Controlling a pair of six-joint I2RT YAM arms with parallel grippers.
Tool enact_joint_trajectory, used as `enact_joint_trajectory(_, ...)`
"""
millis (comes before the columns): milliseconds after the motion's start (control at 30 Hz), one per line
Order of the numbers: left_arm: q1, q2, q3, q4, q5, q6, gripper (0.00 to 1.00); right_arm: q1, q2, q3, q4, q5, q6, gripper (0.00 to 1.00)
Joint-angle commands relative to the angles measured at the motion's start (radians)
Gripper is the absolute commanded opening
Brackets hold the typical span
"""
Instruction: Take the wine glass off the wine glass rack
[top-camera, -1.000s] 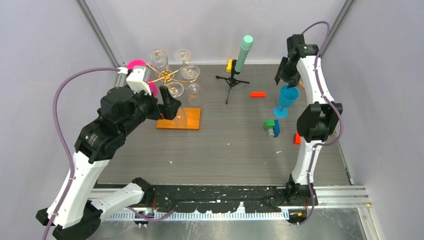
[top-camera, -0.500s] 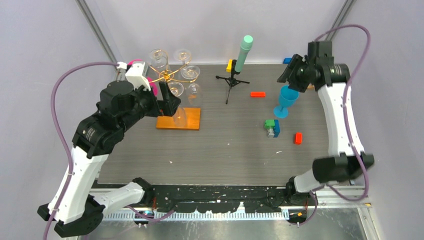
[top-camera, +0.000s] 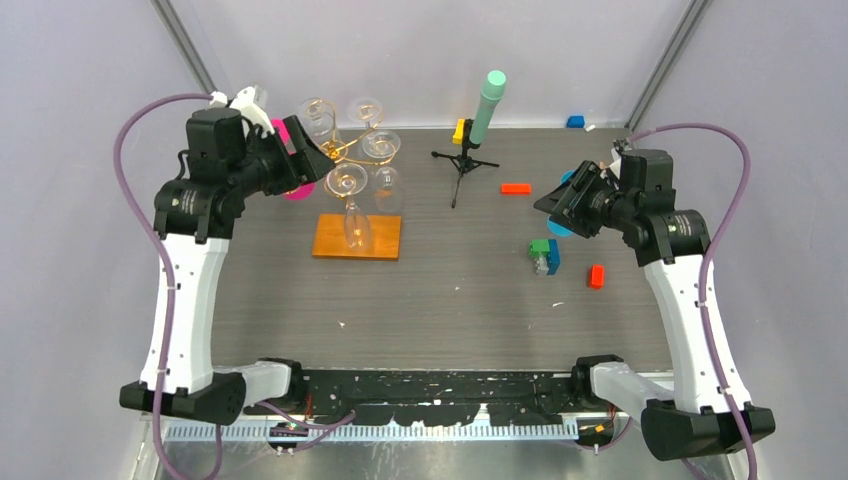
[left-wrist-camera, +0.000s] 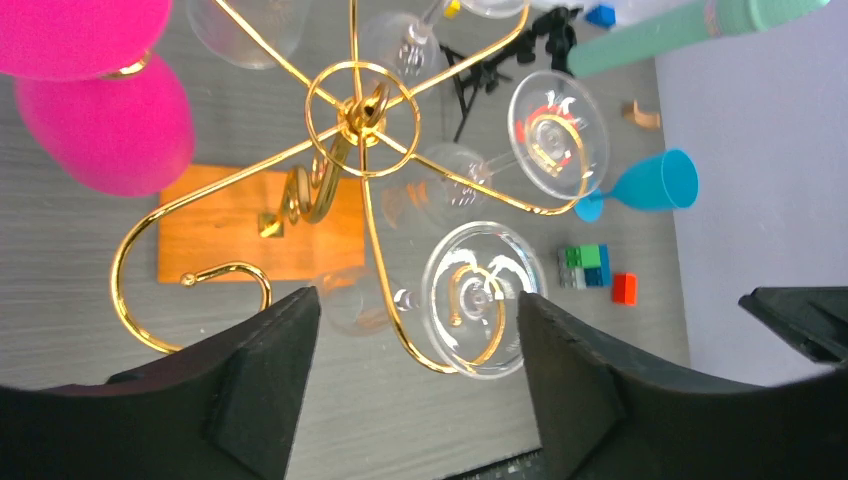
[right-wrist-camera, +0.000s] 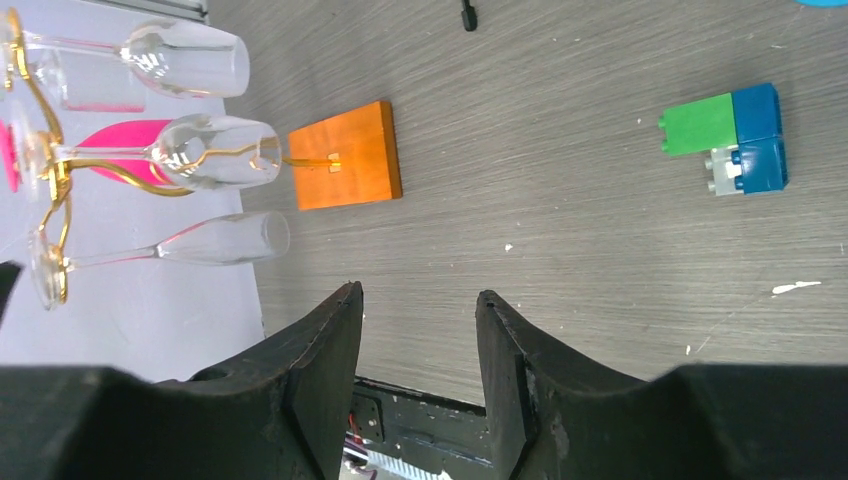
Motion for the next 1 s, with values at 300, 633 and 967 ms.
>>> enact_joint_trajectory(300,0.136,-0.001,-0.146,0.134,0.367,-0.041,0.66,-0.001,-0.038,0.041,-0.012,0.022,-0.046,0.50)
enact_joint_trajectory(633,0.150,0.016,-0.138,0.159,0.377,-0.055,0.45,-0.001,0.055,0.011,0.004,0.100,-0.100,0.50)
enact_joint_trajectory(967,0.157,0.017,-0.172,0.185,0.413,-0.129,0.42,-0.001,0.078,-0.017,0.042,0.085,-0.098,0.50)
